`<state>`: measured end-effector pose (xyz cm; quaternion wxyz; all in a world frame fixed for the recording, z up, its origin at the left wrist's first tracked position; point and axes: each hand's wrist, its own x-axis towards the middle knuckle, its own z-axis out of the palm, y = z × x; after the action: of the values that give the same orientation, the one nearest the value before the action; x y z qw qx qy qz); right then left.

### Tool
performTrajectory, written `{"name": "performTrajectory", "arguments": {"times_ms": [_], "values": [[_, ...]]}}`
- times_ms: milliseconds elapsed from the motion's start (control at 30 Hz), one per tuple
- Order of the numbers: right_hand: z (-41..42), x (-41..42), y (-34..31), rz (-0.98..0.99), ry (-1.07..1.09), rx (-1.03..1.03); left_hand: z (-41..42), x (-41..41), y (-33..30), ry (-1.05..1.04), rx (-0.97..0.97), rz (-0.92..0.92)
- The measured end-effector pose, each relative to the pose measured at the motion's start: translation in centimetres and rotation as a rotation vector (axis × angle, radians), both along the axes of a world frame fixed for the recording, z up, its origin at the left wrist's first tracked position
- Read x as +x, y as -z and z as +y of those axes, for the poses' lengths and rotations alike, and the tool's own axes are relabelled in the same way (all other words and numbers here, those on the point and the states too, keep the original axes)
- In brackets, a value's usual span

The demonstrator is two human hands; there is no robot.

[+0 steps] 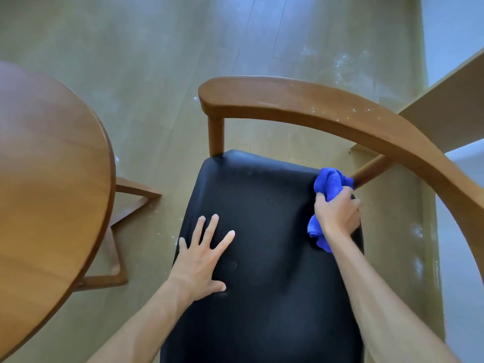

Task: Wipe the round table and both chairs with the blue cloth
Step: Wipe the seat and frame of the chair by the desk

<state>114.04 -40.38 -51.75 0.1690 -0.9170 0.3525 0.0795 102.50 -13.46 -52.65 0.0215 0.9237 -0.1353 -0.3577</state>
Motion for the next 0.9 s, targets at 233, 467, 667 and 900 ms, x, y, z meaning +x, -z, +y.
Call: {"name": "performTrajectory", "arguments": {"times_ms": [233,467,667,900], "values": [[13.4,3.8,0.6,-0.039,-0.411,-0.09,-0.1,-0.1,0.6,-0.005,0.013,0.007],[16.0,1.3,1.5,-0.096,-1.144,-0.14,0.0,0.0,0.5,-0.05,-0.004,0.001],[-1.4,2.9,0.7,0.003,-0.612,-0.188,0.3,0.1,0.8,-0.045,-0.027,-0.034],[-0.9,-4.5,0.8,-0.041,-0.321,0.01,0.4,0.0,1.1,-0.061,-0.045,-0.045]]}}
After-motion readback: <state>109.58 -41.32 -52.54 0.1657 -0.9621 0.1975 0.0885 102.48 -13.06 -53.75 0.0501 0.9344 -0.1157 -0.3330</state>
